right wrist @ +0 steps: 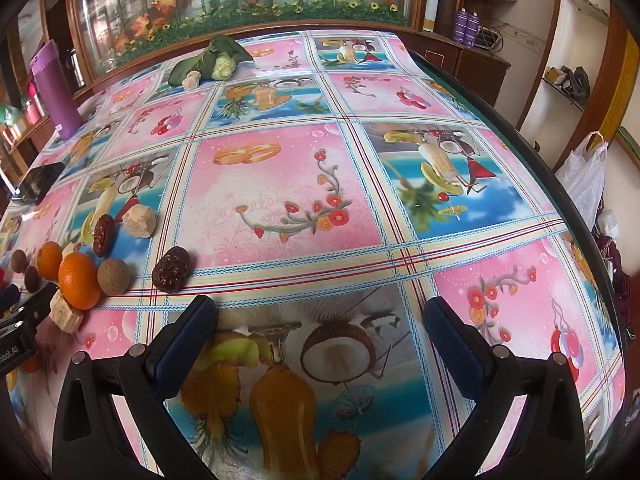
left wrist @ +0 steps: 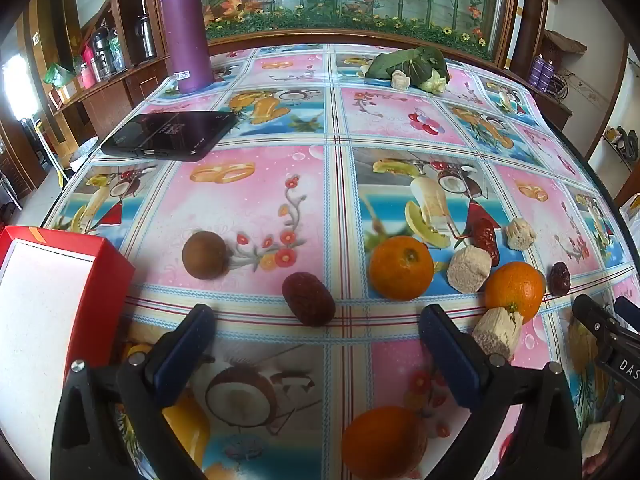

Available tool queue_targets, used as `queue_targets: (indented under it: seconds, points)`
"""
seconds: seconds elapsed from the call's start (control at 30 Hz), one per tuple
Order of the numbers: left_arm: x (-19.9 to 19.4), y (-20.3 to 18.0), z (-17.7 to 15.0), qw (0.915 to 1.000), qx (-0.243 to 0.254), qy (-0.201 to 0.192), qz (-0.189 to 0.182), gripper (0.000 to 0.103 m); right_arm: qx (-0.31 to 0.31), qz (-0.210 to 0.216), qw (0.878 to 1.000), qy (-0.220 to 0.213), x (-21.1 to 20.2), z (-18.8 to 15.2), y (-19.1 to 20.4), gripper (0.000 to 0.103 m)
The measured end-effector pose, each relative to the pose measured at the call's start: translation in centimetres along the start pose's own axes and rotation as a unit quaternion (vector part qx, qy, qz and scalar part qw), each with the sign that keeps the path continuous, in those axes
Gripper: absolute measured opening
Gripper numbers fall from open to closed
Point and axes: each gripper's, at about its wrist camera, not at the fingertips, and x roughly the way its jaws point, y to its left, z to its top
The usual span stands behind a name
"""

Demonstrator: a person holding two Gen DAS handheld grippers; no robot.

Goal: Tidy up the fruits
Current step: 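Grasp a beige cube with the right tool while the left tool grasps an orange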

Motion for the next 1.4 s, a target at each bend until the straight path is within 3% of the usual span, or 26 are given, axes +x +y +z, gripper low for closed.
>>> queue_targets:
  seconds: [0.23,0.33,0.57,0.7,0.83,0.93,1.0,1.07,1.17,1.33,1.4]
  points:
    - [-0.1,0.0,0.0,1.0,-0.005,0.001,-0.002,0.103,-0.004,0.004,1.0,-0.001,0.0,0.2,0.1,0.103]
    - [-1.1,-0.3,-0.6,0.9997,0.001,0.019,-0.012,0.103,-0.017,0.03,0.999,-0.007,-0.7,0.5,0.1,0.103]
    - [-10.0,0.3,-3.9,0.9924,0.093,-0.079,0.012,0.103,-0.03,0.11,0.99,-0.078,-7.6,-1.6,-2.3,0.103]
    - [-11.8,1.2,-6.4,0.9906,0.106,-0.086,0.008,0.103,-0.055,0.143,0.985,-0.082,-9.6,-3.4,-1.9,0.103]
    - [-12.1,1.8,-8.0,0.9931,0.081,-0.083,-0.017,0.103,-0.081,0.16,0.982,-0.063,-10.3,-5.4,-1.0,0.102]
    - [-11.9,2.0,-8.4,0.994,0.073,-0.077,-0.025,0.103,-0.099,0.158,0.981,-0.054,-10.1,-6.2,-0.1,0.095]
    - [-12.1,2.0,-8.6,0.994,0.074,-0.076,-0.025,0.103,-0.105,0.158,0.981,-0.046,-9.8,-6.5,0.4,0.08]
    - [-12.0,2.2,-8.7,0.9942,0.07,-0.076,-0.028,0.103,-0.104,0.161,0.981,-0.037,-9.3,-6.5,0.8,0.078]
    - [-12.0,2.5,-8.6,0.9948,0.065,-0.074,-0.028,0.103,-0.107,0.171,0.979,-0.027,-8.7,-6.4,1.5,0.065]
    - [-11.8,2.9,-8.1,0.9955,0.058,-0.068,-0.032,0.103,-0.114,0.167,0.979,-0.003,-7.7,-6.3,2.4,0.052]
    - [-11.7,2.8,-7.6,0.9955,0.06,-0.067,-0.03,0.103,-0.116,0.166,0.979,0.009,-7.2,-6.5,2.6,0.039]
